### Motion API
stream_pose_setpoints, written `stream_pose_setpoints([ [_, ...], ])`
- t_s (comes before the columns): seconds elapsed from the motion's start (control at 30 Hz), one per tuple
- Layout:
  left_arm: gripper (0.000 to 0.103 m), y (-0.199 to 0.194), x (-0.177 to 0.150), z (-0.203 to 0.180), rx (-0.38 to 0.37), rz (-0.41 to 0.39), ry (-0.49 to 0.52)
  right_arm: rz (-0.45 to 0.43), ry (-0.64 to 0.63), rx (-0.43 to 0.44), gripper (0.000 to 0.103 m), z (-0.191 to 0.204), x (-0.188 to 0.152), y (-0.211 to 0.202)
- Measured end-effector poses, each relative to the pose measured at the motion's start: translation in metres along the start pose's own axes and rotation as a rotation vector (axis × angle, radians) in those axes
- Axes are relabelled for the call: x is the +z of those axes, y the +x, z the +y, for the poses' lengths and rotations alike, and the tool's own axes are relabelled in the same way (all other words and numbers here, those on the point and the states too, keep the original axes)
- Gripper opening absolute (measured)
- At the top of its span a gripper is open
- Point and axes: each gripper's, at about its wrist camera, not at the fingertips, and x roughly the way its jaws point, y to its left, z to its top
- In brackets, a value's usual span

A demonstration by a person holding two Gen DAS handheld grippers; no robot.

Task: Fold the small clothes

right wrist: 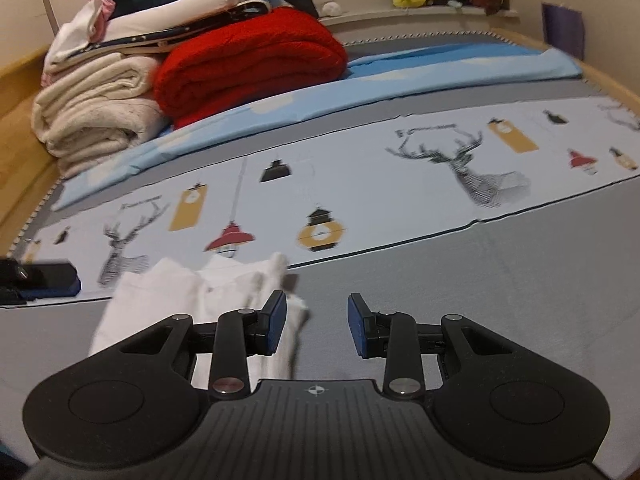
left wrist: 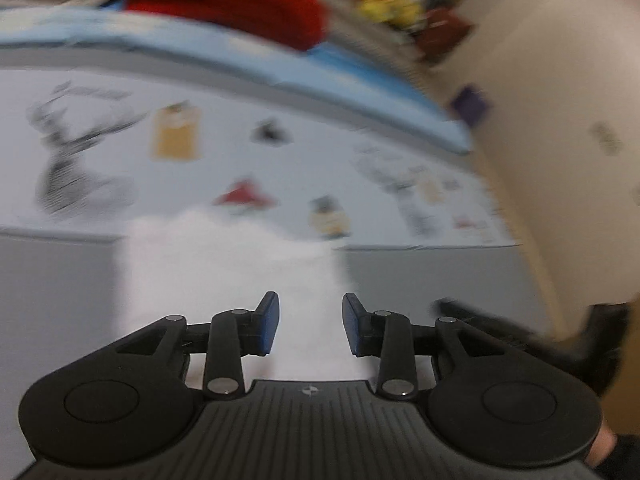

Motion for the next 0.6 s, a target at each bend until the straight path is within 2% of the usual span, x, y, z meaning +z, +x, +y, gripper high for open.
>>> stream_pose_setpoints([
  [0.1, 0.038, -0.001, -0.008, 0.023, 0.102, 0.072, 0.011, 0.05, 0.028, 0.064, 0.035, 0.008, -0.002, 0.011],
  [0.2, 0.038, -0.002, -0.021, 0.033, 0.136, 0.126, 0.067, 0.115, 0.047, 0.126, 0.035, 0.023, -0.004, 0.027],
  [0.3, 0.038, -0.008, -0.033, 0.04, 0.157, 0.147, 0.109, 0.187, 0.072, 0.175, 0.035, 0.037, -0.007, 0.046],
  [0.47, 0.038, -0.019, -0.035, 0.054, 0.169, 0.143, 0.142, 0.31, 0.157, 0.168, 0.037, 0.047, -0.013, 0.083],
  [0.6, 0.038, -0.027, -0.034, 0.061, 0.164, 0.126, 0.132, 0.38, 0.186, 0.136, 0.043, 0.048, -0.019, 0.105],
])
